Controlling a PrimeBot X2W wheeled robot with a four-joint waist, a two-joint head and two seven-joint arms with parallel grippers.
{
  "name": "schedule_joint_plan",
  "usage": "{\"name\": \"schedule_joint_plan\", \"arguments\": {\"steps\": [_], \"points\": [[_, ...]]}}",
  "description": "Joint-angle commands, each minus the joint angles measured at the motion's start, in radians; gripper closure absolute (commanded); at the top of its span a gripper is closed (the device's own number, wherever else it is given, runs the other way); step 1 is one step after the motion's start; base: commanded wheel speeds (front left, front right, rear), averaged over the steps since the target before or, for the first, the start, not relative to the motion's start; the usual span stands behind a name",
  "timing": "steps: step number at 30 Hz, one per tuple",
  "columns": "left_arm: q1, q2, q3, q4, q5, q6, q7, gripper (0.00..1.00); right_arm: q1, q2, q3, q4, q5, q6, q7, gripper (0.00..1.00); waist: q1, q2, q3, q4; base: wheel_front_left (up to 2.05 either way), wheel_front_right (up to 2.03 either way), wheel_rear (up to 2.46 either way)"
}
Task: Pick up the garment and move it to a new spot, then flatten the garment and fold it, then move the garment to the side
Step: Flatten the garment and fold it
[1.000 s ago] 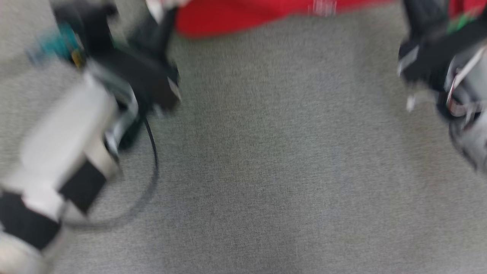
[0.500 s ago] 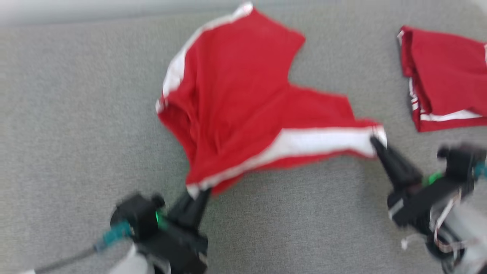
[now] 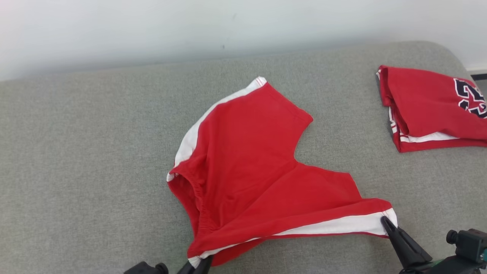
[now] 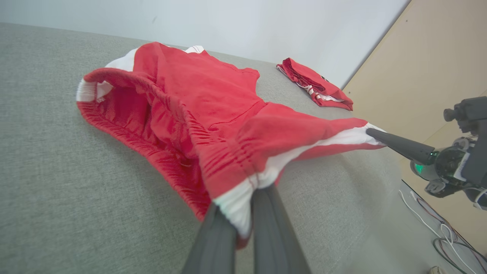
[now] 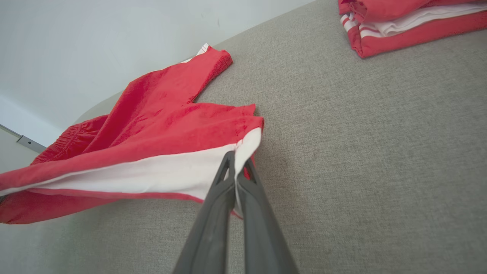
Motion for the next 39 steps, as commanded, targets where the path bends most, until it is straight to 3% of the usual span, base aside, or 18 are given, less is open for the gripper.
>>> {"name": "schedule_joint_plan", "arguments": {"steps": [1, 9, 18, 31, 39], "points": [[0.012, -0.006, 0.001, -0.004, 0.011, -0.003, -0.003, 1.0, 0.008, 0.005, -0.016, -0.007, -0.015, -0.003, 0.005, 1.0, 0.0003, 0.0002, -0.012, 0.002, 0.0, 0.0, 0.0], [-0.056, -0.037, -0.005, 0.013, 0.048, -0.029, -0.003, 1.0, -0.052, 0.028, -0.115, -0.062, -0.097, -0.003, 0.074, 1.0, 0.0003, 0.0002, -0.004, 0.027, 0.0, 0.0, 0.0], [-0.239, -0.122, -0.004, 0.105, 0.054, -0.059, 0.004, 1.0, -0.326, 0.054, -0.154, 0.013, -0.164, -0.003, 0.164, 1.0, 0.0003, 0.0002, 0.065, 0.112, 0.0, 0.0, 0.0], [-0.49, -0.28, 0.075, 0.388, 0.014, -0.081, -0.002, 1.0, -0.813, 0.154, -0.046, 0.42, -0.201, -0.003, 0.209, 1.0, 0.0003, 0.0002, 0.19, 0.238, 0.0, 0.0, 0.0], [-0.576, -0.341, 0.084, 0.531, 0.022, -0.092, -0.002, 1.0, -0.978, 0.221, 0.044, 0.679, -0.206, -0.003, 0.175, 1.0, 0.0003, 0.0002, 0.233, 0.284, 0.0, 0.0, 0.0]]}}
